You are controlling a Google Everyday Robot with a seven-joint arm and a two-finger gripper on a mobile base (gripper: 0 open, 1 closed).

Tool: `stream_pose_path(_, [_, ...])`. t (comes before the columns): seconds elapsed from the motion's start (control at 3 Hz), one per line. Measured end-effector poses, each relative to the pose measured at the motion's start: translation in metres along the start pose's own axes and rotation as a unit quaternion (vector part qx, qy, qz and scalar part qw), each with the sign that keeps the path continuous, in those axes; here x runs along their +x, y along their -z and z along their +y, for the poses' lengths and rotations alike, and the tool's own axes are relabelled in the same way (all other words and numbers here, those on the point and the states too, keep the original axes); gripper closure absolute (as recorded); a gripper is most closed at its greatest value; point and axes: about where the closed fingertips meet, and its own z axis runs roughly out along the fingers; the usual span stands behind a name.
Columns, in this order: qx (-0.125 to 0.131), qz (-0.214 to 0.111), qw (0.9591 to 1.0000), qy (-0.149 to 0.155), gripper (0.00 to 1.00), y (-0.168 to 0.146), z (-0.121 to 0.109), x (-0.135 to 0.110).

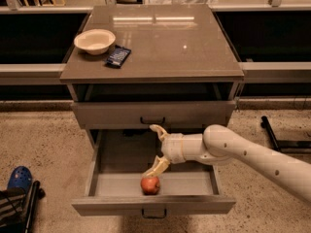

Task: Pick apple from middle drawer and place on counter

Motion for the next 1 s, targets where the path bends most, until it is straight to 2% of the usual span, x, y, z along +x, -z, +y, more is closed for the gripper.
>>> stream_pose_path(0.33, [-0.003, 0.001, 1.0000, -0.009, 0.00, 0.000, 0.004, 0.003])
stream_pose_path(0.67, [-0.007, -0.004, 0.9997, -0.023, 0.00, -0.009, 0.009, 0.020])
stream_pose_path(1.0, [-0.008, -0.006, 0.9987, -0.051, 0.00, -0.026, 0.026, 0.066])
